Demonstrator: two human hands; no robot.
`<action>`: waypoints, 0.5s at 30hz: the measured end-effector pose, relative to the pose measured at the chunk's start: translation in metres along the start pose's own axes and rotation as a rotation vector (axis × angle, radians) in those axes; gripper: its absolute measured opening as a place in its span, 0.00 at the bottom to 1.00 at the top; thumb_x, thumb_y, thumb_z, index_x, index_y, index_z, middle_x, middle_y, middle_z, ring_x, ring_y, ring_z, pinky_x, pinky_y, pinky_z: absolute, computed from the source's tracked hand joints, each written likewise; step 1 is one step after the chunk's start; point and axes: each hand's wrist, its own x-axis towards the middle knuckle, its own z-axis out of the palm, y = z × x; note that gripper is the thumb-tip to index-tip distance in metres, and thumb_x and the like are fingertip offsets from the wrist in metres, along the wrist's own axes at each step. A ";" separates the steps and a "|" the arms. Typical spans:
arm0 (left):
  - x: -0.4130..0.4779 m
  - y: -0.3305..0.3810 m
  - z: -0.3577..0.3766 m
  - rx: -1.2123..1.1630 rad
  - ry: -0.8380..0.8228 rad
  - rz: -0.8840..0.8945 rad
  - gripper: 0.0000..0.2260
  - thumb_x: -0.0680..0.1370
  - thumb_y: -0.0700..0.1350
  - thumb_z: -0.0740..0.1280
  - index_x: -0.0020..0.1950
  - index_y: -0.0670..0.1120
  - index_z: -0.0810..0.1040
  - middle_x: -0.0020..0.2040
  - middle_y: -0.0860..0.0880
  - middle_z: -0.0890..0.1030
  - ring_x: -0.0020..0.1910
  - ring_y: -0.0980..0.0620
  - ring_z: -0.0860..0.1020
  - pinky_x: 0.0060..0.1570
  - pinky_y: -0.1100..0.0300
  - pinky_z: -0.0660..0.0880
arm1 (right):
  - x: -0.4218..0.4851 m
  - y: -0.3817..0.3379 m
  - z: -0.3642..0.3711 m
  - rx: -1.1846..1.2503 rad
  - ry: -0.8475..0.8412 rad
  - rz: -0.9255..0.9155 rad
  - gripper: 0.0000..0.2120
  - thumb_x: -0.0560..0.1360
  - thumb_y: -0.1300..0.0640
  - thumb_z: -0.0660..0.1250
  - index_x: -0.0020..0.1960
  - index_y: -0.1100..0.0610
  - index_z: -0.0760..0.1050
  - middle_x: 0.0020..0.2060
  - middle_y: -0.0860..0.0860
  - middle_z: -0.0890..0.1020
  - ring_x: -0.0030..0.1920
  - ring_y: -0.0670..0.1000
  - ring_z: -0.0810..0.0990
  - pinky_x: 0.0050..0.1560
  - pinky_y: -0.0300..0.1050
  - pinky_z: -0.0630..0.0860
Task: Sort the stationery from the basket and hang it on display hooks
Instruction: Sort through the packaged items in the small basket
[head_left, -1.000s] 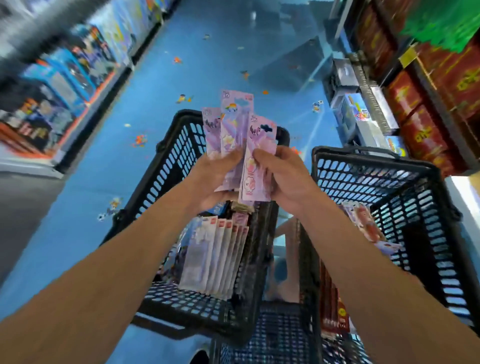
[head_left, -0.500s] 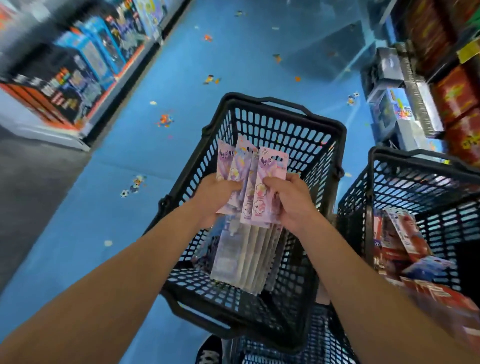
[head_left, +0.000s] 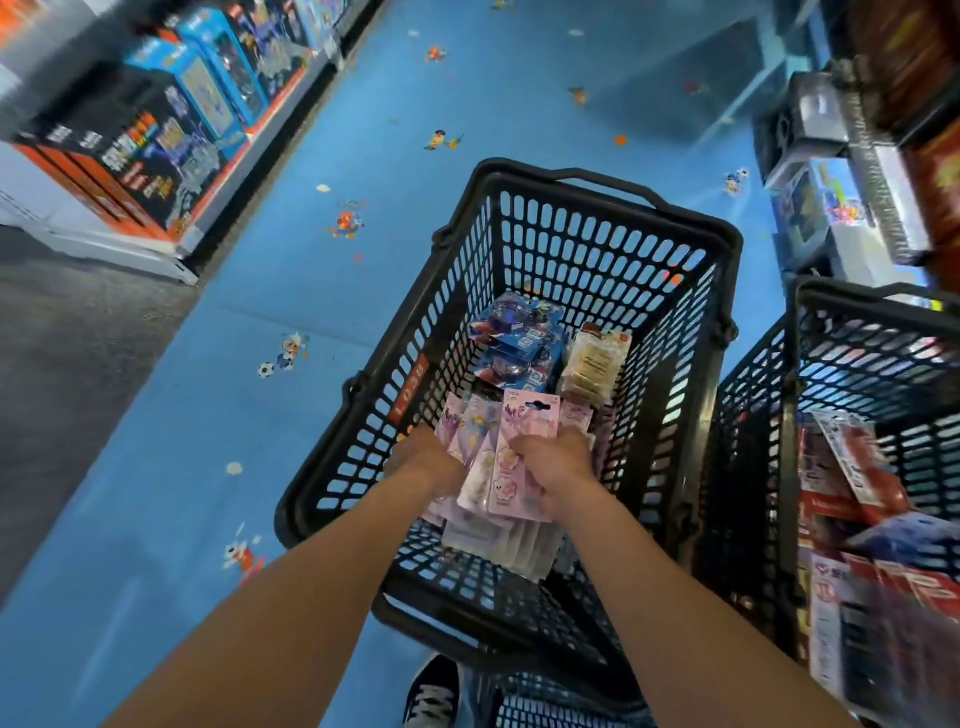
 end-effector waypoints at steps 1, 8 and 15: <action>0.002 -0.001 0.000 0.030 0.008 0.000 0.26 0.79 0.48 0.70 0.73 0.41 0.68 0.70 0.39 0.74 0.68 0.38 0.74 0.67 0.46 0.75 | 0.000 0.002 0.003 -0.041 0.003 -0.005 0.21 0.69 0.60 0.74 0.59 0.59 0.73 0.50 0.60 0.83 0.44 0.59 0.82 0.37 0.47 0.77; 0.004 -0.014 -0.007 0.312 0.062 0.044 0.23 0.80 0.41 0.68 0.73 0.41 0.67 0.70 0.40 0.73 0.68 0.39 0.74 0.63 0.50 0.75 | -0.015 0.003 0.016 -0.374 0.028 -0.131 0.19 0.75 0.52 0.73 0.60 0.59 0.72 0.54 0.56 0.81 0.52 0.58 0.81 0.48 0.46 0.78; 0.006 -0.018 -0.002 0.476 -0.027 0.142 0.15 0.81 0.43 0.67 0.67 0.41 0.73 0.64 0.42 0.79 0.61 0.43 0.79 0.49 0.56 0.74 | -0.027 -0.002 0.032 -0.730 0.041 -0.229 0.21 0.74 0.37 0.72 0.53 0.54 0.77 0.58 0.54 0.76 0.57 0.57 0.77 0.50 0.47 0.75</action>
